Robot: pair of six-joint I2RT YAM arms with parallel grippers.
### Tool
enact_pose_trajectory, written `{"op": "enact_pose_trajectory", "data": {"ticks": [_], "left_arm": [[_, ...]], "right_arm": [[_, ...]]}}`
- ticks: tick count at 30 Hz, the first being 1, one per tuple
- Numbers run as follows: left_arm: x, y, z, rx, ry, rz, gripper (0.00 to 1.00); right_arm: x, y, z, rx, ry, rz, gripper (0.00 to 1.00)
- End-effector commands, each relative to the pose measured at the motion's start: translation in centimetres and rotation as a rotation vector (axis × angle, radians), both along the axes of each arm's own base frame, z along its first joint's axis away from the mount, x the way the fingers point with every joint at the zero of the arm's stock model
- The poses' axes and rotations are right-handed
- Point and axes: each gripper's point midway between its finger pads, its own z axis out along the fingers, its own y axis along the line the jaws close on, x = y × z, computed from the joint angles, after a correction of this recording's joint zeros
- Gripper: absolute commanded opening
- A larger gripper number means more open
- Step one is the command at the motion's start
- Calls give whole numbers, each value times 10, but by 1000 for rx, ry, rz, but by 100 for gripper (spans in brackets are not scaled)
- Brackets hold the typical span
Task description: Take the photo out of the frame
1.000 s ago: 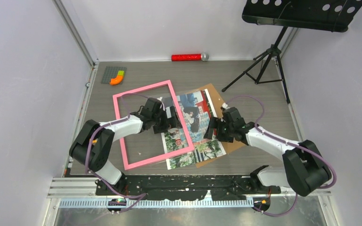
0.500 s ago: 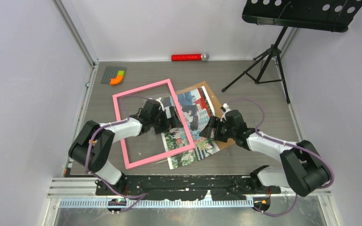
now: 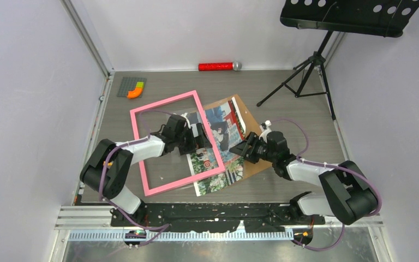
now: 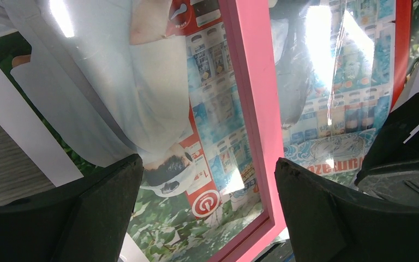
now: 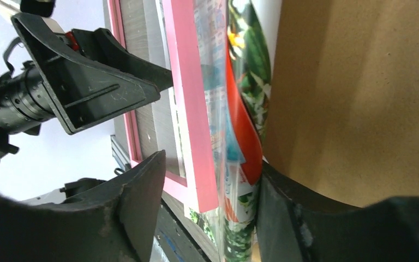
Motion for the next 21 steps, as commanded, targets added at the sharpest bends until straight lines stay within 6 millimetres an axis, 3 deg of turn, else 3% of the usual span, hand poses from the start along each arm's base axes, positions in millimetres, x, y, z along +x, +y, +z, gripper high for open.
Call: {"op": "enact_pose_trajectory", "data": {"ticks": [1, 7, 12, 18, 21], "left_arm": [[-64, 48, -72, 247, 263, -8, 100], [-67, 51, -74, 253, 264, -9, 100], [-65, 49, -73, 249, 259, -13, 100], [-62, 51, -68, 260, 247, -9, 100], [-61, 53, -64, 269, 236, -5, 100]], "right_arm": [[20, 5, 52, 125, -168, -65, 59], [34, -13, 67, 117, -222, -209, 55], [39, -11, 69, 157, -212, -229, 51], [40, -9, 57, 117, -180, -211, 28], [46, -17, 63, 47, -236, -234, 18]]}}
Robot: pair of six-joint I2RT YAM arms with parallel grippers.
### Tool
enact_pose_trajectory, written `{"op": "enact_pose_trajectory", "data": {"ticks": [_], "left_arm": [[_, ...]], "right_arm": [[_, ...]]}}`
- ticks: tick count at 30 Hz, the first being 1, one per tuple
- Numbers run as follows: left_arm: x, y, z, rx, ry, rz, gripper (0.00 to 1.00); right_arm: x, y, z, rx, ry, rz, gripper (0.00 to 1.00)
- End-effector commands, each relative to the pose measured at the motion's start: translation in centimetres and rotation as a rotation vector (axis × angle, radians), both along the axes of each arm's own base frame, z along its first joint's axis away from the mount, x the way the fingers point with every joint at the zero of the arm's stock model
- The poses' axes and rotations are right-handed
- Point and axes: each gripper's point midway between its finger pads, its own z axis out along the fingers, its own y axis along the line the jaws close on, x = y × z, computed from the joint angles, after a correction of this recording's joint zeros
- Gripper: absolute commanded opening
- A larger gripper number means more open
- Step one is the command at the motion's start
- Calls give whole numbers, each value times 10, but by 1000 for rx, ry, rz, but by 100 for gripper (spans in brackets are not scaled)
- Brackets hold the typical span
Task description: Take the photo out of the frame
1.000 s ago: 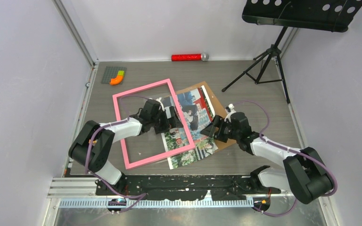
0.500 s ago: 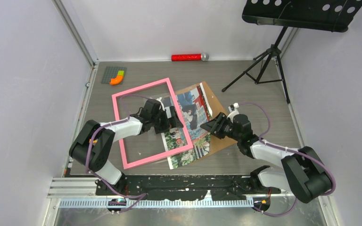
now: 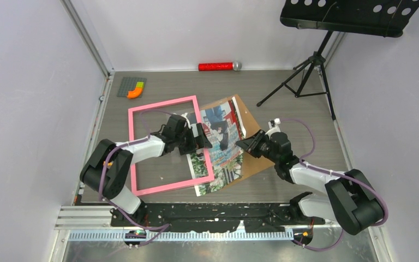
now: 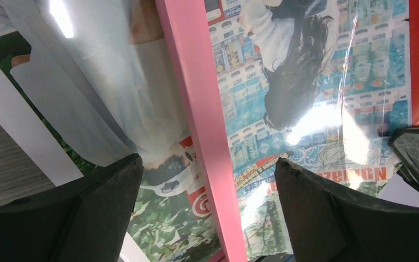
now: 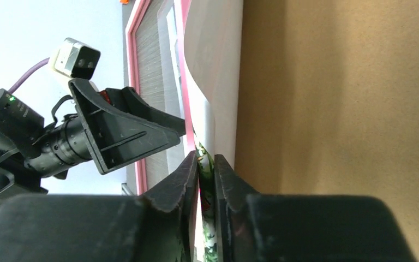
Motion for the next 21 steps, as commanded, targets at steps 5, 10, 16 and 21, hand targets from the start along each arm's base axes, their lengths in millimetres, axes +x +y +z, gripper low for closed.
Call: {"op": "enact_pose_trajectory", "data": {"ticks": [5, 10, 16, 21], "left_arm": [[-53, 52, -43, 255, 177, 4, 100], [-38, 50, -11, 242, 90, 13, 100], [-22, 42, 33, 183, -28, 17, 100], [-12, 37, 51, 161, -85, 14, 100]], "right_arm": [[22, -31, 64, -248, -259, -88, 10], [25, -47, 106, -331, -385, -136, 5], [30, -53, 152, -427, -489, -131, 5], [35, -79, 208, -636, -556, -196, 5]]}}
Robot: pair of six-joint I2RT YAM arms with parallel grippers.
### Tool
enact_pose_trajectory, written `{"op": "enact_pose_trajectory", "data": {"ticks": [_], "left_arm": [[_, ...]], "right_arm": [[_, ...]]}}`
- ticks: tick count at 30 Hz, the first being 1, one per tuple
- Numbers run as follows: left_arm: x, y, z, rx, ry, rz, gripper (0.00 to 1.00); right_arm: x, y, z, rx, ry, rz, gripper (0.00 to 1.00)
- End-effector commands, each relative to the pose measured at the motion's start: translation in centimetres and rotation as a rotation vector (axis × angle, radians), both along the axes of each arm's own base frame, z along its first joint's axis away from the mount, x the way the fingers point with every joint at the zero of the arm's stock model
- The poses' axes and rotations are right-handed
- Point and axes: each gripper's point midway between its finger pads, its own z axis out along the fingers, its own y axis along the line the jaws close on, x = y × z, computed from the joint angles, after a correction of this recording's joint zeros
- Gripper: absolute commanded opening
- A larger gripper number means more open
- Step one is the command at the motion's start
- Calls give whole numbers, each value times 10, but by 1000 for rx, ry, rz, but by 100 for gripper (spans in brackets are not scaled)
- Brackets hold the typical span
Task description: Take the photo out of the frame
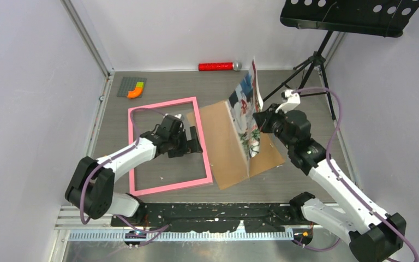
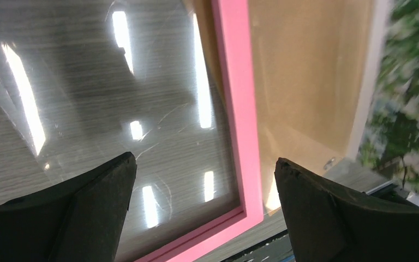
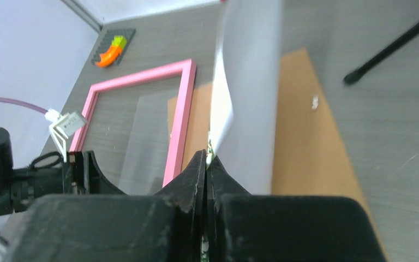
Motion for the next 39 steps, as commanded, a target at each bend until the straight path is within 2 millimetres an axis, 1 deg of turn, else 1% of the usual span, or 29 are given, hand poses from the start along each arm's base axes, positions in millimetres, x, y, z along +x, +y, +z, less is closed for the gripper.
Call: {"op": "enact_pose_trajectory", "data": {"ticks": [1, 2, 3, 4, 5, 6, 8, 9, 10, 11, 13, 15, 16, 18, 19, 20, 21, 23, 26, 27, 28, 29, 30, 31, 32, 33, 34, 38, 39], "left_arm": [[19, -7, 30, -19, -95, -17, 100], [20, -9, 30, -21, -93, -18, 100], [22, -11, 30, -25, -94, -20, 100], [23, -14, 31, -37, -95, -25, 100], [25, -17, 32, -48, -95, -28, 100], [27, -20, 33, -58, -94, -35, 100], [29, -26, 35, -78, -91, -48, 100], [30, -28, 35, -83, -89, -51, 100], [32, -30, 36, -87, -89, -54, 100], [33, -31, 36, -88, -86, -59, 100], [34, -33, 34, -84, -74, -68, 100], [34, -34, 32, -81, -64, -74, 100], [35, -34, 32, -77, -60, -76, 100], [34, -33, 30, -63, -44, -82, 100], [34, -32, 29, -56, -40, -82, 100], [34, -32, 29, -52, -38, -85, 100], [35, -31, 29, -46, -37, -90, 100], [37, -29, 31, -32, -34, -96, 100], [40, -24, 36, -33, -22, -99, 100], [41, -22, 38, -41, -22, -98, 100], [43, -20, 39, -47, -24, -97, 100], [45, -17, 41, -52, -25, -91, 100], [47, -14, 43, -55, -26, -88, 100], [49, -11, 45, -58, -32, -86, 100], [51, -7, 47, -57, -37, -80, 100], [54, -4, 49, -57, -44, -73, 100], [56, 0, 52, -56, -53, -67, 100], [62, 14, 69, -40, -108, -42, 100], [64, 19, 75, -27, -133, -26, 100]], "right_arm": [[5, -34, 66, -174, -118, -124, 5], [6, -44, 72, -185, -117, -179, 6], [3, -56, 65, -209, -77, -230, 6], [1, -63, 68, -210, -65, -260, 6], [-4, -75, 59, -219, -15, -303, 7], [-7, -80, 59, -218, 6, -319, 7], [-16, -109, 35, -224, 128, -386, 8], [-19, -110, 27, -194, 167, -370, 8], [-23, -128, 13, -190, 217, -417, 8], [-26, -131, 5, -173, 246, -414, 8], [-37, -160, -19, -203, 323, -503, 8], [-50, -196, -31, -263, 376, -629, 8], [-60, -213, -43, -291, 424, -682, 8], [-74, -233, -58, -293, 489, -758, 8], [-80, -238, -69, -288, 523, -777, 8], [-85, -247, -73, -281, 537, -821, 8], [-90, -253, -84, -293, 570, -846, 8], [-105, -278, -92, -324, 626, -981, 8], [-117, -299, -94, -346, 662, -1104, 6], [-121, -305, -92, -349, 674, -1141, 10], [-125, -312, -89, -367, 676, -1180, 29], [-128, -317, -83, -374, 681, -1212, 38], [-133, -324, -79, -390, 679, -1260, 51], [-134, -326, -73, -396, 670, -1275, 59], [-135, -328, -70, -406, 663, -1292, 83], [-135, -330, -65, -409, 653, -1300, 94], [-135, -331, -62, -415, 645, -1303, 98], [-133, -331, -39, -422, 580, -1290, 96], [-128, -327, -30, -410, 540, -1255, 96]]}}
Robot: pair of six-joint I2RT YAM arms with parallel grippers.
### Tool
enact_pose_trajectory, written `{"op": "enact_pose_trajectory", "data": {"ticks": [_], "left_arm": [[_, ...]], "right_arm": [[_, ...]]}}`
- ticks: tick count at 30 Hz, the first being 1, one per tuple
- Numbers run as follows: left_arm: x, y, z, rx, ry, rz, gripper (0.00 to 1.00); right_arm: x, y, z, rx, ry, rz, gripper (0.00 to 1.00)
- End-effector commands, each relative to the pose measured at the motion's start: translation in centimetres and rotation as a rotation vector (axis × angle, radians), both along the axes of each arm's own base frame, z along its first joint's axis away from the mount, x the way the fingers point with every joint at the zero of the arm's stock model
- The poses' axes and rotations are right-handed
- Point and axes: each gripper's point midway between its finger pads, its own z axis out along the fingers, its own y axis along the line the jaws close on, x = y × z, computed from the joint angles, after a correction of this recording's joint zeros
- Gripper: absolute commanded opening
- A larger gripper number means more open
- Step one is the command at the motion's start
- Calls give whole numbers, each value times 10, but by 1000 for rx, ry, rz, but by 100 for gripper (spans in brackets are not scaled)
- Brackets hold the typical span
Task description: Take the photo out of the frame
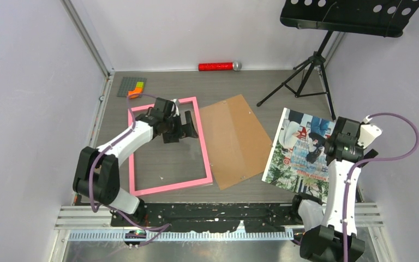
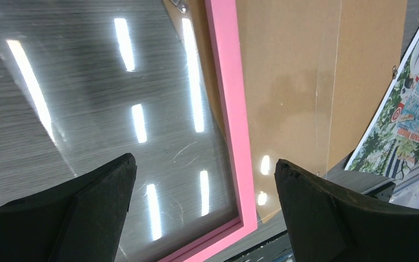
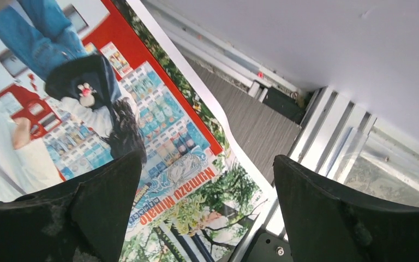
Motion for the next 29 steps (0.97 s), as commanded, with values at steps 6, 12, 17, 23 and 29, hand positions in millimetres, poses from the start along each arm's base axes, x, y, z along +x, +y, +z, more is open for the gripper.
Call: {"op": "enact_pose_trajectory", "data": {"ticks": [6, 12, 17, 23, 29], "left_arm": [[7, 33, 72, 41, -240, 93, 100], [-15, 89, 93, 154, -400, 299, 100], [-48, 134, 95, 230, -454, 472, 100], [-74, 152, 78, 189, -454, 590, 100], [-83, 154, 68, 146, -460, 630, 100]], "right_arm": [[57, 42, 77, 2, -368, 342, 95], [95, 103, 76, 29, -486, 593, 95], [114, 141, 50, 101, -583, 716, 95], [106, 129, 32, 43, -577, 678, 95], [102, 126, 38, 10, -684, 657, 95]]}}
